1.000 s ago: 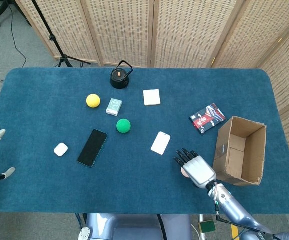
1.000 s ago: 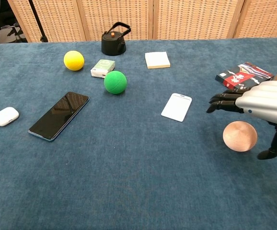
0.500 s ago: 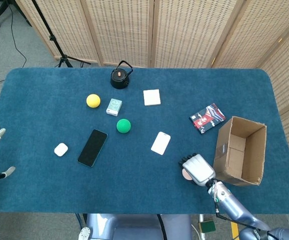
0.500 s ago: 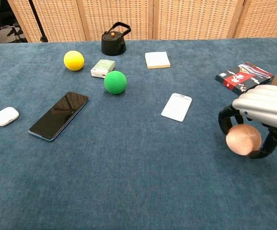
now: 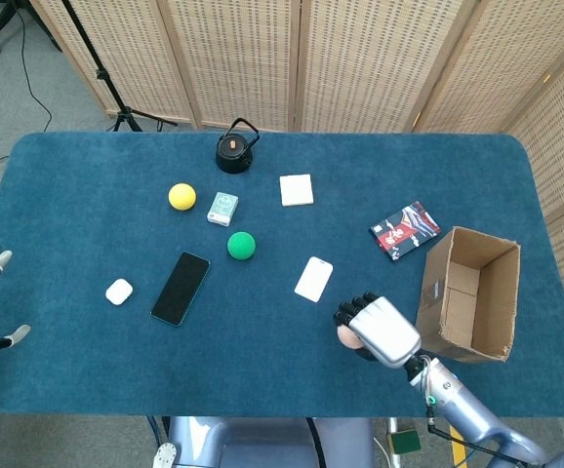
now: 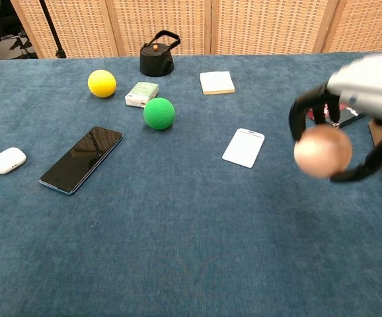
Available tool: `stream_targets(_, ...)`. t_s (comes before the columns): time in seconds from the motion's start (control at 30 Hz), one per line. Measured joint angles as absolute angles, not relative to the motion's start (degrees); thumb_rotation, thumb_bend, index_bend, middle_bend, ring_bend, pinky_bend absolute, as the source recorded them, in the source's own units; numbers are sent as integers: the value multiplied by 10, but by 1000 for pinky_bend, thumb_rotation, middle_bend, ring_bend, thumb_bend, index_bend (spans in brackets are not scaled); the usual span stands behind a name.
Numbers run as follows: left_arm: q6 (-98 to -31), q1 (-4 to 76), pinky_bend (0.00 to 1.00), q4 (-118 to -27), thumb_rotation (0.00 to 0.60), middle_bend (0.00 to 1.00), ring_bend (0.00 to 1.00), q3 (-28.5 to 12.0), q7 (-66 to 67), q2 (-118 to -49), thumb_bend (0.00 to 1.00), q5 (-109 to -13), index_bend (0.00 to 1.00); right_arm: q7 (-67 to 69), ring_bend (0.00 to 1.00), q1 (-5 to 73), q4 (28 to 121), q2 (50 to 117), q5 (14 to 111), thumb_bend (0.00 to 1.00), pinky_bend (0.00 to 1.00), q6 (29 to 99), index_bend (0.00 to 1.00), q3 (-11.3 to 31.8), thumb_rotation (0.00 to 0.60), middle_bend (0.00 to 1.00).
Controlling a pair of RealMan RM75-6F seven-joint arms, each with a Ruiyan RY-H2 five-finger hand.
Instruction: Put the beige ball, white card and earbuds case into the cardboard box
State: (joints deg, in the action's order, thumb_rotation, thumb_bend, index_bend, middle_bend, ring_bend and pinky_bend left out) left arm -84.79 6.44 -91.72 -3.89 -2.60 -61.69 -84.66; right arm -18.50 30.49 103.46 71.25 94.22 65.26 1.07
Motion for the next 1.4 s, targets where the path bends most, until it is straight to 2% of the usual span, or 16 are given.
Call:
stream_targets(0.27, -846, 65, 0, -918, 600, 0, 0, -39, -27, -616, 0, -845, 0, -160, 496, 288, 1092, 608, 951, 311, 449, 726, 494, 52, 600, 532)
stream_targets(0.5, -849, 63, 0, -920, 600, 0, 0, -39, -25, -615, 0, -847, 0, -92, 496, 266, 1054, 541, 890, 311, 449, 751, 494, 81, 600, 531)
stream_targets(0.77, -846, 65, 0, -923, 600, 0, 0, -39, -14, -619, 0, -844, 0, 12, 496, 260, 924, 552, 853, 312, 449, 703, 494, 73, 600, 530)
stream_targets(1.03, -843, 66, 0, -923, 600, 0, 0, -41, -20, -616, 0, -840, 0, 17, 496, 267, 844, 596, 833, 305, 449, 667, 494, 67, 600, 516)
stream_targets(1.1, -843, 66, 0, -923, 600, 0, 0, -41, -21, -615, 0, -840, 0, 9, 423, 267, 830, 601, 827, 247, 441, 665, 437, 67, 600, 413)
stream_targets(1.17, -843, 66, 0, -923, 600, 0, 0, -41, -21, -615, 0, -841, 0, 5, 139, 266, 826, 603, 818, 72, 301, 658, 191, 67, 600, 130)
stream_targets(1.23, -842, 66, 0, -923, 600, 0, 0, -40, -21, -615, 0, -842, 0, 1, 2, 265, 829, 599, 806, 0, 154, 646, 28, 66, 600, 2)
stream_targets(1.27, -842, 66, 0, -923, 600, 0, 0, -39, -21, -615, 0, -842, 0, -1, 0, 265, 833, 597, 796, 0, 111, 639, 1, 66, 600, 0)
stream_targets(1.4, -843, 66, 0, -923, 600, 0, 0, -39, -23, -613, 0, -844, 0, -12, 0, 262, 866, 580, 741, 0, 63, 616, 0, 73, 600, 0)
